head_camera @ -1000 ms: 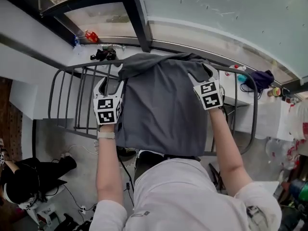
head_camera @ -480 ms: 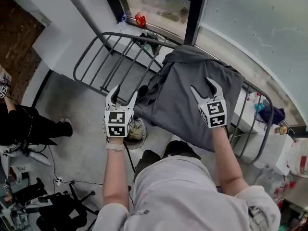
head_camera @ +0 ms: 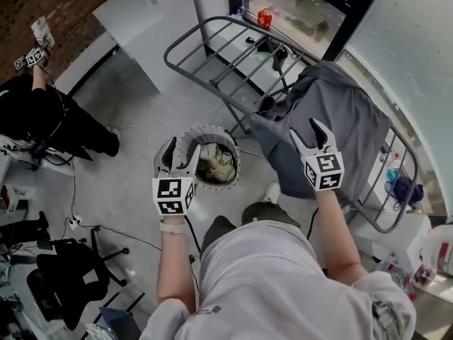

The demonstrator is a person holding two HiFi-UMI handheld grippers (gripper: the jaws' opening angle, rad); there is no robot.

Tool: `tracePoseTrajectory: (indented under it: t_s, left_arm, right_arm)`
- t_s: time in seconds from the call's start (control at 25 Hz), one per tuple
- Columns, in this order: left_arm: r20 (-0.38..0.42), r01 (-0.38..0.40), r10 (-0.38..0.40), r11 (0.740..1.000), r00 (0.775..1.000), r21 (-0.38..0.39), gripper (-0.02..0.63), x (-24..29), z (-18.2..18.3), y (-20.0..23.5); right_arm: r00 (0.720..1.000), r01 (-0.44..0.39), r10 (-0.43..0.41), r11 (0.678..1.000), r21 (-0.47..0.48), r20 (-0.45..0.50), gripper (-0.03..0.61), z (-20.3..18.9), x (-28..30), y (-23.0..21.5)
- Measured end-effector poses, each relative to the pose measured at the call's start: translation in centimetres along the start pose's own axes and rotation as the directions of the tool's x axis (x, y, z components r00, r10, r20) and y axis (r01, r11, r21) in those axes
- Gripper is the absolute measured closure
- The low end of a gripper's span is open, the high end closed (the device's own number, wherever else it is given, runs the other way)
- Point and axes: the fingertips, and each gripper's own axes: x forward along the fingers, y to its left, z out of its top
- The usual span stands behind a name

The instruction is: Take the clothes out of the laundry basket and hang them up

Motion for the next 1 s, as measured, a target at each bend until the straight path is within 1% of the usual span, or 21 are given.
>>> tracePoseTrajectory:
  t_s: [0.16,0.24,0.36,0.52,0.68,0.84,1.0]
  left_arm:
    - [-0.024,-0.059,0.058,0.998,0.998,-0.038,0.344,-6.1,-4.7,4.5]
    - [-0.046,-0.097,0.094,0.993,0.995,-0.07,0.344,-9.1,-7.3,6.6]
    - [-0.077,-0.156,0.147,0.979,0.986,-0.134,0.344,-13.0,-10.7,9.4]
    - [-0.128,-0.208,0.186,0.961,0.974,-0.184,0.344,-16.4,-14.6,11.5]
    - [-0.184,-0.268,0.226,0.932,0.957,-0.246,0.344,-18.0,-17.7,12.8]
    - [-0.259,-0.317,0.248,0.909,0.933,-0.271,0.345,-18.1,-20.0,13.9]
    - [-0.331,-0.348,0.248,0.891,0.911,-0.292,0.345,-16.1,-21.4,15.3]
  right_arm:
    - [0.996,-0.084,0.082,0.996,-0.035,-0.037,0.307,-1.3,1.2,7.7]
    - [0.99,-0.131,0.128,0.99,-0.044,-0.066,0.307,-2.3,1.8,11.5]
    - [0.973,-0.211,0.205,0.976,-0.046,-0.107,0.307,-3.5,2.8,16.6]
    - [0.943,-0.297,0.283,0.953,-0.061,-0.174,0.307,-5.3,4.6,21.8]
    - [0.897,-0.388,0.358,0.919,-0.072,-0.258,0.307,-7.8,7.7,25.3]
    - [0.833,-0.484,0.431,0.872,-0.078,-0.346,0.307,-10.7,11.5,28.3]
    - [0.77,-0.564,0.481,0.82,-0.095,-0.419,0.307,-13.5,16.5,30.4]
